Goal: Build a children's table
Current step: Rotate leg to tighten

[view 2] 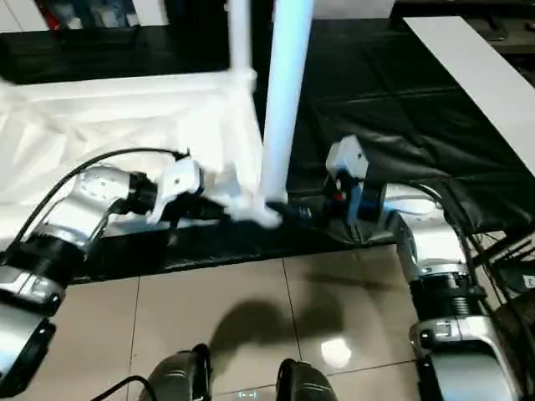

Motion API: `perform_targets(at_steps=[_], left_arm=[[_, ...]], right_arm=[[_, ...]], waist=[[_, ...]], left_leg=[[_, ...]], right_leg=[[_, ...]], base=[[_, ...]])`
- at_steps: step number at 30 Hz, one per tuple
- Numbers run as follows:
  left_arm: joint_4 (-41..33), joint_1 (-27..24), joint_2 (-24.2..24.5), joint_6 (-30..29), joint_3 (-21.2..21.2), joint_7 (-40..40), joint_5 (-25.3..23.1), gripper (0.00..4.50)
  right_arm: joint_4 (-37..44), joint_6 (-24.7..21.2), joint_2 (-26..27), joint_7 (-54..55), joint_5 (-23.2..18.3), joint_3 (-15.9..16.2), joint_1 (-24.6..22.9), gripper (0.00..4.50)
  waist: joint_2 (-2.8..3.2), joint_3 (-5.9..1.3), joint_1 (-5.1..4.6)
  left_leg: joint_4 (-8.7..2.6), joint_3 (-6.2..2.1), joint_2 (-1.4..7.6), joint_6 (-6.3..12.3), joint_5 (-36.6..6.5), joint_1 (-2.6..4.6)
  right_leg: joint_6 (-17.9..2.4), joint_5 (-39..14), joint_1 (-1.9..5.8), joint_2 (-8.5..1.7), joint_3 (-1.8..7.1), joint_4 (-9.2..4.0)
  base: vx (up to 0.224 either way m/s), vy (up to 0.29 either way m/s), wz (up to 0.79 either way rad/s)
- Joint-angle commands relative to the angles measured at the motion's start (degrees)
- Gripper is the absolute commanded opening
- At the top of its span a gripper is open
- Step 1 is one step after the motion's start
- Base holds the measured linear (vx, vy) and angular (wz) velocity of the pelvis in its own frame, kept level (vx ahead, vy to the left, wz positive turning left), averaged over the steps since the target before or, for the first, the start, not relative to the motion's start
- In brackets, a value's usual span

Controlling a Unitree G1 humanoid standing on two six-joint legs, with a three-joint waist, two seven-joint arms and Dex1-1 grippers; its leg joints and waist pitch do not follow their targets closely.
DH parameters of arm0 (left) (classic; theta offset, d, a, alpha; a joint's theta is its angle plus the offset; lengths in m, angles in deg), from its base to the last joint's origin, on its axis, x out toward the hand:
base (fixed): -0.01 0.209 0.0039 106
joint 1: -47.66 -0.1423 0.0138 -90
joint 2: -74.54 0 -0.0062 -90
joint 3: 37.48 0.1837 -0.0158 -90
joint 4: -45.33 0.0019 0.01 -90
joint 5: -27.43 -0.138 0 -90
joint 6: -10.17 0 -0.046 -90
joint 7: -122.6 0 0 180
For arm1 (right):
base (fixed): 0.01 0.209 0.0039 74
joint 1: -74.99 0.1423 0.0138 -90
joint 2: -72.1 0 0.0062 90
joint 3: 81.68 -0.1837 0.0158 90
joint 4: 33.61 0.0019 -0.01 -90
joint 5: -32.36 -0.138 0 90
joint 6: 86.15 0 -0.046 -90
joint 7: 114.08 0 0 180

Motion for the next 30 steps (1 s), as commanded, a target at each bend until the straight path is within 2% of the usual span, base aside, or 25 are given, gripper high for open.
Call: perform_targets(at_steps=[1, 2, 5, 10, 13, 14, 18, 23, 27, 30], left_arm=[[-2.01, -0.52, -0.35, 1.52, 1.98, 3.44, 0.62, 0.0], [-2.61, -0.75, 0.09, 1.93, 2.47, 4.58, 0.6, 0.0], [-3.52, -1.01, 0.27, 1.65, 2.65, 5.52, 1.05, 0.0], [-4.44, -1.3, 0.15, 1.48, 2.82, 6.43, 1.39, 0.0], [-4.88, -1.46, 0.15, 1.52, 2.93, 6.93, 1.35, 0.0], [-4.96, -1.42, 0.22, 1.44, 2.93, 7.07, 1.37, 0.0], [-5.04, -1.35, 0.42, 1.25, 3.06, 7.26, 1.35, 0.0], [-5.14, -1.45, 0.58, 0.87, 2.94, 7.14, 1.23, 0.0], [-5.18, -1.49, 0.11, -0.76, 2.17, 6.59, 2.02, 0.0], [-4.79, -1.08, -0.24, -1.8, 1.86, 5.57, 1.95, 0.0]], right_arm=[[-0.7, 0.74, -0.48, -2.0, -0.26, 0.81, 0.53, 3.86], [-1.92, 0.84, -0.86, -3.82, -0.37, 1.5, 1.16, 3.86], [-2.77, 0.99, -0.89, -5.18, -0.4, 2.11, 1.66, 3.48], [-4.15, 1.55, -0.38, -6.91, -0.26, 2.78, 2.44, 3.03], [-4.9, 1.36, -0.09, -9.08, -0.7, 3.28, 3.0, 2.92], [-5.08, 1.3, -0.14, -9.56, -0.83, 3.37, 3.12, 2.68], [-5.41, 0.86, -0.46, -10.67, -1.03, 3.69, 3.21, 2.53], [-5.2, 0.15, -0.53, -11.78, -1.16, 3.86, 2.93, 2.04], [-3.79, -1.15, 0.07, -10.61, -1.52, 3.56, 2.0, 1.97], [-2.54, -2.78, 0.81, -8.75, -2.05, 3.11, 1.39, 1.95]], waist=[[-0.45, -6.0, -0.3], [-0.57, -6.19, -0.06], [-0.53, -6.23, 0.1], [-0.56, -6.41, 0.11], [-0.61, -6.65, 0.17], [-0.57, -6.72, 0.19], [-0.63, -6.75, 0.21], [-0.65, -6.55, 0.32], [-0.65, -6.53, 0.31], [-0.65, -6.57, 0.34]], left_leg=[[-2.93, -0.56, 3.72, 8.04, -9.08, 1.78], [-2.92, -0.55, 3.8, 7.94, -8.87, 1.83], [-2.88, -0.53, 3.77, 8.02, -8.55, 1.79], [-2.8, -0.52, 3.75, 8.24, -7.9, 1.71], [-2.65, -0.5, 3.7, 8.78, -7.12, 1.68], [-2.59, -0.48, 3.68, 8.97, -6.84, 1.64], [-2.55, -0.49, 3.72, 9.26, -6.37, 1.66], [-2.6, -0.47, 3.7, 8.59, -7.72, 1.69], [-2.65, -0.51, 3.76, 8.18, -7.96, 1.73], [-2.58, -0.5, 3.68, 8.61, -7.06, 1.69]], right_leg=[[-16.23, -6.0, 3.44, -5.9, 3.79, -4.23], [-16.39, -5.58, 3.45, -5.89, 3.81, -4.05], [-16.25, -5.39, 3.43, -5.92, 3.78, -3.95], [-16.23, -4.93, 3.49, -5.89, 3.73, -3.86], [-16.38, -3.76, 3.56, -5.86, 3.69, -3.69], [-16.48, -3.48, 3.6, -5.85, 3.64, -3.67], [-16.67, -2.88, 3.56, -5.81, 3.64, -3.56], [-16.19, -5.49, 3.48, -5.83, 3.67, -3.85], [-16.12, -5.89, 3.46, -5.82, 3.71, -3.83], [-16.19, -4.65, 3.46, -5.82, 3.73, -3.7]], base=[[0.0, 0.0, 0.0], [0.0, 0.0, 0.0], [0.0, 0.0, 0.0], [0.0, 0.0, 0.0], [0.0, 0.0, 0.0], [0.0, 0.0, 0.0], [0.0, 0.0, 0.0], [0.0, 0.0, 0.0], [0.0, 0.0, 0.0], [0.0, 0.0, 0.0]])
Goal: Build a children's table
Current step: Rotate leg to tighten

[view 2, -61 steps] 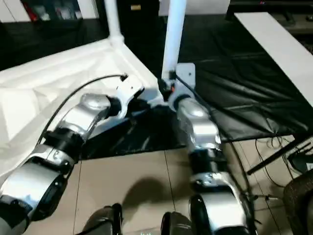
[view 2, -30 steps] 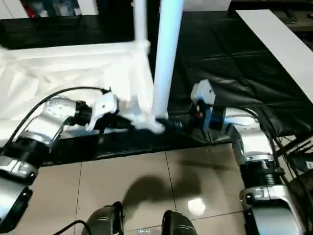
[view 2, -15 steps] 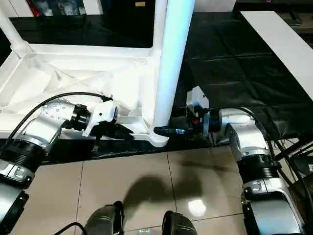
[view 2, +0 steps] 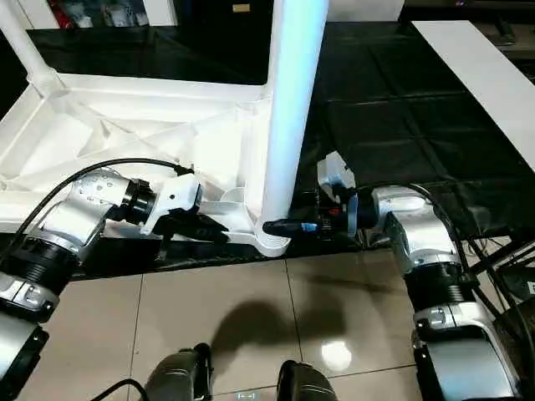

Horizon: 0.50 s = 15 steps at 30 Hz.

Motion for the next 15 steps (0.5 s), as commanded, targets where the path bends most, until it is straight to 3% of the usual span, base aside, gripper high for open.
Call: perform_targets(at_steps=[1, 4, 8, 11, 15], left_arm=[[-1.49, 0.18, -1.14, -0.94, 0.32, -0.45, 0.81, 0.0], [0.59, 1.84, -2.27, -3.13, -0.37, -4.83, -0.59, 0.0], [3.07, 4.38, -4.91, -6.65, -1.62, -11.27, -1.62, 0.0], [6.82, 7.36, -8.36, -8.72, -3.03, -20.0, -2.99, 0.0], [10.15, 10.21, -11.97, -11.85, -5.09, -29.32, -3.17, 0.0]], right_arm=[[1.82, -2.15, 0.94, 1.21, -1.55, -0.19, -0.83, 1.94], [2.87, -3.29, 3.41, 9.33, 0.53, -0.58, -1.33, 1.94], [3.17, -6.16, 7.84, 24.67, 5.46, -1.21, -1.29, 1.94], [3.85, -8.92, 13.08, 38.67, 9.15, -2.2, -1.51, 1.93], [3.64, -10.94, 18.34, 49.72, 10.77, -3.62, -0.43, 1.91]], waist=[[-0.63, -6.5, -0.24], [-0.66, -6.22, -0.41], [-0.72, -5.66, -1.22], [-0.5, -5.47, -1.84], [-0.55, -5.68, -2.25]], left_leg=[[-2.88, -0.61, 3.61, 8.43, -7.21, 1.74], [-3.02, -0.68, 3.55, 7.24, -8.92, 1.69], [-3.56, -0.89, 3.37, 3.25, -11.98, 1.83], [-3.85, -1.12, 3.38, 1.38, -14.37, 2.03], [-3.58, -0.82, 3.07, 1.63, -13.19, 2.0]], right_leg=[[-16.14, -5.11, 3.45, -5.75, 3.68, -3.91], [-15.42, -8.56, 3.38, -5.84, 3.68, -4.3], [-12.88, -16.63, 2.98, -5.81, 3.72, -5.04], [-12.3, -18.79, 2.71, -5.87, 3.86, -5.2], [-12.44, -16.33, 2.76, -6.01, 4.03, -5.3]], base=[[0.0, 0.0, 0.0], [0.0, 0.0, 0.0], [0.0, 0.0, 0.0], [0.0, 0.0, 0.0], [0.0, 0.0, 0.0]])
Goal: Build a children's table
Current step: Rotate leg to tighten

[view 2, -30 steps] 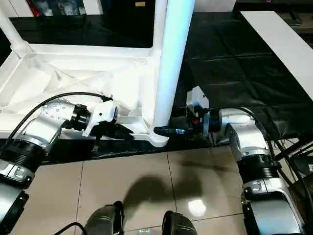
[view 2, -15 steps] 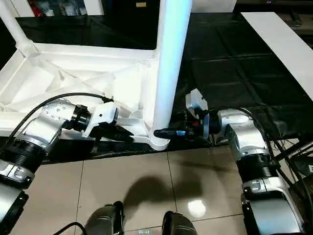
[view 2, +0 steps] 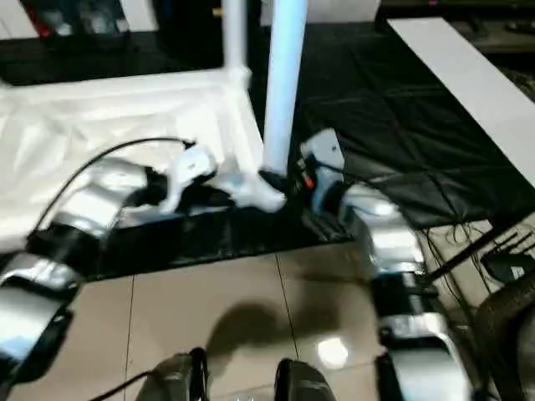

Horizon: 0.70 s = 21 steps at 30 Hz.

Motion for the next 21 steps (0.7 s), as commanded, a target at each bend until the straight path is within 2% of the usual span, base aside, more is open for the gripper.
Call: perform_targets(at_steps=[1, 4, 6, 8, 10, 11, 13, 14, 15, 18, 19, 21], left_arm=[[0.14, 2.99, -3.49, -1.58, -1.94, -6.65, 1.68, 0.0], [2.61, 5.43, -6.85, -2.84, -3.95, -13.18, 2.12, 0.0], [4.04, 6.65, -8.54, -2.77, -4.85, -17.38, 1.42, 0.0], [4.2, 7.2, -10.1, -2.62, -4.65, -19.38, 0.75, 0.0], [3.78, 7.12, -10.52, -2.71, -4.19, -18.8, 0.66, 0.0], [3.61, 7.05, -10.54, -2.78, -3.96, -18.35, 0.64, 0.0], [3.38, 6.69, -9.9, -2.44, -3.63, -17.43, 0.33, 0.0], [3.19, 6.39, -9.26, -2.16, -3.59, -16.86, 0.28, 0.0], [3.14, 6.3, -9.08, -2.09, -3.6, -16.72, 0.27, 0.0], [2.49, 5.17, -7.24, -1.22, -3.69, -14.89, 0.32, 0.0], [1.74, 3.84, -5.66, -0.09, -3.49, -12.57, 0.46, 0.0], [1.11, 2.16, -3.72, 1.74, -3.02, -9.31, 0.58, 0.0]], right_arm=[[-1.9, -3.03, 4.23, 5.53, 1.44, 2.92, 0.05, 1.91], [-5.77, -3.08, 9.53, 17.05, 1.86, 0.35, 3.34, 1.91], [-7.22, -2.84, 12.53, 22.27, 1.69, -1.37, 4.92, 1.91], [-8.4, -1.47, 14.77, 24.32, 2.2, -1.31, 6.24, 2.47], [-8.69, -0.93, 15.38, 24.15, 2.25, -1.18, 6.57, 2.64], [-8.7, -0.66, 15.36, 24.03, 2.47, -1.04, 6.62, 2.71], [-8.73, 1.2, 13.55, 22.67, 4.19, 0.34, 6.43, 2.9], [-8.56, 2.5, 12.24, 21.19, 4.35, 0.59, 6.02, 2.9], [-8.49, 2.81, 11.91, 20.79, 4.34, 0.61, 5.89, 3.13], [-7.32, 5.23, 8.12, 16.64, 4.65, 0.99, 3.99, 3.39], [-6.66, 7.04, 5.09, 13.64, 4.73, 0.88, 2.57, 3.46], [-5.89, 8.86, 1.84, 9.64, 4.04, 0.19, 1.35, 3.63]], waist=[[-0.44, -5.59, 0.08], [-0.3, -5.81, 0.01], [-0.64, -6.14, 0.02], [-0.79, -6.25, 0.0], [-0.6, -6.32, 0.15], [-0.6, -6.35, 0.15], [-0.49, -6.32, 0.14], [-0.42, -6.21, 0.13], [-0.49, -6.14, 0.16], [-0.53, -6.07, 0.25], [-0.43, -6.14, 0.27], [-0.71, -6.09, 0.12]], left_leg=[[-3.81, -1.06, 2.92, 1.89, -12.95, 1.81], [-3.73, -0.91, 2.91, 2.31, -10.98, 1.82], [-3.62, -0.76, 2.75, 3.39, -8.55, 1.66], [-3.53, -0.53, 2.61, 4.94, -6.06, 1.53], [-3.41, -0.38, 2.52, 7.27, -3.85, 1.49], [-3.39, -0.38, 2.55, 7.73, -3.66, 1.5], [-3.44, -0.43, 2.74, 8.52, -3.47, 1.64], [-3.49, -0.43, 2.78, 8.52, -4.14, 1.7], [-3.5, -0.4, 2.78, 8.36, -5.2, 1.69], [-3.49, -0.44, 2.78, 8.32, -5.52, 1.57], [-3.45, -0.46, 2.8, 8.39, -5.29, 1.56], [-3.3, -0.43, 2.69, 9.37, -4.86, 1.28]], right_leg=[[-12.26, -16.49, 2.83, -5.85, 3.86, -5.25], [-12.99, -12.63, 2.77, -5.76, 3.94, -4.95], [-13.5, -7.92, 3.16, -5.69, 3.95, -4.53], [-13.82, -3.78, 3.33, -5.62, 3.96, -4.2], [-14.18, 0.46, 3.52, -5.56, 3.92, -3.93], [-14.25, 1.23, 3.58, -5.57, 3.9, -3.82], [-14.52, 2.25, 3.5, -5.48, 3.81, -3.75], [-14.66, 1.68, 3.51, -5.5, 3.77, -3.87], [-14.58, 0.55, 3.63, -5.61, 3.8, -4.05], [-14.12, 0.1, 3.81, -5.58, 3.83, -4.11], [-14.1, 0.5, 3.85, -5.59, 3.82, -4.0], [-14.39, 2.0, 4.08, -5.58, 3.83, -3.9]], base=[[0.0, 0.0, 0.0], [0.0, 0.0, 0.0], [0.0, 0.0, 0.0], [0.0, 0.0, 0.0], [0.0, 0.0, 0.0], [0.0, 0.0, 0.0], [0.0, 0.0, 0.0], [0.0, 0.0, 0.0], [0.0, 0.0, 0.0], [0.0, 0.0, 0.0], [0.0, 0.0, 0.0], [0.0, 0.0, 0.0]])
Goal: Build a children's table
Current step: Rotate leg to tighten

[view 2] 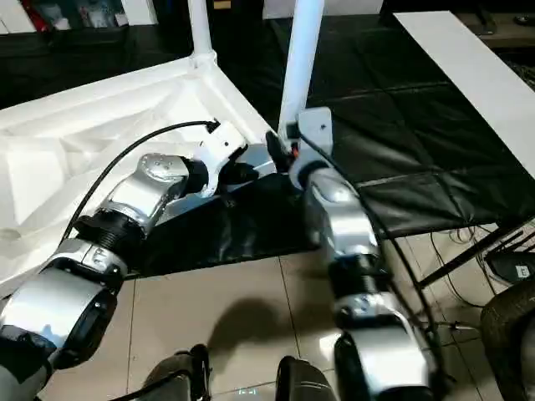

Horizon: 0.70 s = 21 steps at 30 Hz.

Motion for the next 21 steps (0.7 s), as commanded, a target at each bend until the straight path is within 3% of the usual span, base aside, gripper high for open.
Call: perform_targets(at_steps=[1, 5, 9, 16, 21], left_arm=[[-2.25, -1.12, 1.23, 3.71, -0.5, 2.82, 1.37, 0.0], [-3.91, -3.98, 4.78, 6.65, 0.82, 9.14, 1.5, 0.0], [-8.49, -8.18, 10.03, 12.14, 3.72, 21.9, 2.73, 0.0], [-9.63, -8.99, 13.2, 14.68, 5.28, 28.91, 2.99, 0.0], [-13.85, -10.35, 15.34, 14.88, 6.75, 37.34, 5.02, 0.0]], right_arm=[[0.74, 1.18, -1.48, -4.15, -0.81, 0.39, -1.26, 3.73], [0.39, 2.17, -7.21, -13.48, -3.12, -0.42, -1.37, 3.83], [1.78, 5.02, -14.54, -34.83, -8.55, 2.13, -1.67, 3.83], [1.46, 4.01, -17.87, -48.11, -11.02, 4.49, -1.2, 3.83], [-1.39, 4.12, -19.38, -57.12, -11.52, 7.52, 0.87, 3.38]], waist=[[-0.65, -6.07, 0.15], [-0.77, -5.9, 0.0], [-0.69, -5.75, -0.04], [-0.66, -5.93, 0.61], [-0.82, -5.88, 0.94]], left_leg=[[-2.46, -1.05, 2.76, 9.2, -5.07, 1.47], [-2.38, -0.98, 2.81, 9.21, -6.5, 1.51], [-2.46, -0.91, 3.22, 9.15, -7.39, 1.49], [-2.52, -0.8, 3.7, 9.81, -7.61, 1.94], [-2.58, -0.73, 3.61, 8.81, -7.74, 1.78]], right_leg=[[-14.61, 1.9, 4.42, -5.55, 3.62, -3.36], [-14.81, -1.35, 4.46, -5.61, 3.61, -3.79], [-14.76, -2.75, 4.27, -5.37, 3.6, -3.71], [-15.97, -3.3, 3.56, -5.3, 3.5, -3.49], [-15.94, -5.06, 3.59, -5.47, 3.57, -3.45]], base=[[0.0, 0.0, 0.0], [0.0, 0.0, 0.0], [0.0, 0.0, 0.0], [0.0, 0.0, 0.0], [0.0, 0.0, 0.0]])
